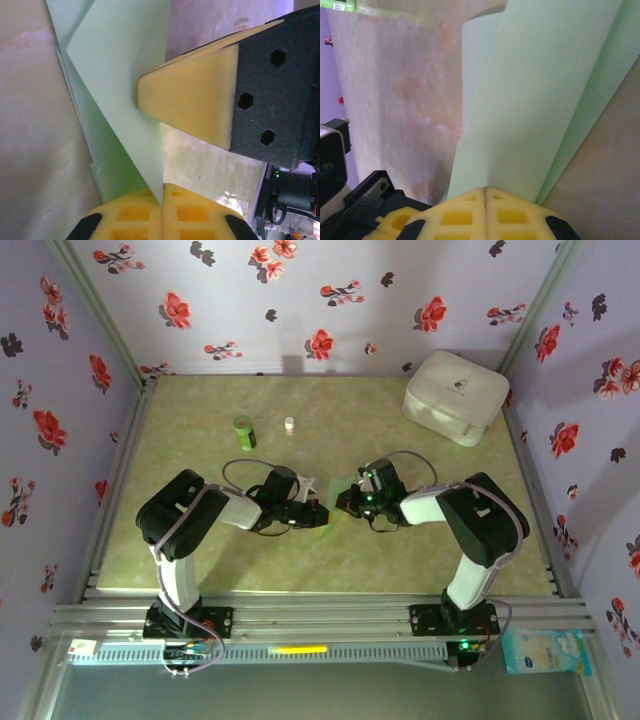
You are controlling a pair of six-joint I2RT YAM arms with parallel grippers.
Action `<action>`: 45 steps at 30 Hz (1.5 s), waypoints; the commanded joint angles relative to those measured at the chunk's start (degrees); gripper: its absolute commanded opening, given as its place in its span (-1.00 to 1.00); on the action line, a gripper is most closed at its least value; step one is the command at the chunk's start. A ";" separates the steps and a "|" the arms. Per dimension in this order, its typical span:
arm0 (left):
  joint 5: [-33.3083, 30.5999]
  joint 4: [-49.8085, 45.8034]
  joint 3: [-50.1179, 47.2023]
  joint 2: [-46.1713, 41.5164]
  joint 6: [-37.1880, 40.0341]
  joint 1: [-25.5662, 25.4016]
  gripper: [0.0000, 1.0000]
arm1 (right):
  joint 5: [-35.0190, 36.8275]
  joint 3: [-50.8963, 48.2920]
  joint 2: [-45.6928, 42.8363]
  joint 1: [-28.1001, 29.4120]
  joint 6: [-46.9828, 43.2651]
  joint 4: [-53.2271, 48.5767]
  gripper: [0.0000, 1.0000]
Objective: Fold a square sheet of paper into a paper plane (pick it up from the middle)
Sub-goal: Fold the wing for the fifth time at the center of the table.
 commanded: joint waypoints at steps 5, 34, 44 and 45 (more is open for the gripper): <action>-1.08 -7.49 -1.20 0.68 -0.49 -0.08 -0.83 | 2.99 0.43 2.31 0.27 -1.13 -5.50 -0.90; 4.94 -11.01 -1.89 -3.89 -0.33 -0.62 -1.00 | 4.32 1.04 2.67 0.28 -1.87 -8.38 -0.91; 5.09 -16.89 -1.51 -5.33 2.23 -1.48 -1.00 | 4.80 1.45 2.98 0.28 -1.87 -9.58 -0.91; 5.09 -17.52 -1.46 -5.33 2.59 -1.56 -1.00 | 4.87 1.42 3.00 0.29 -1.86 -9.75 -0.91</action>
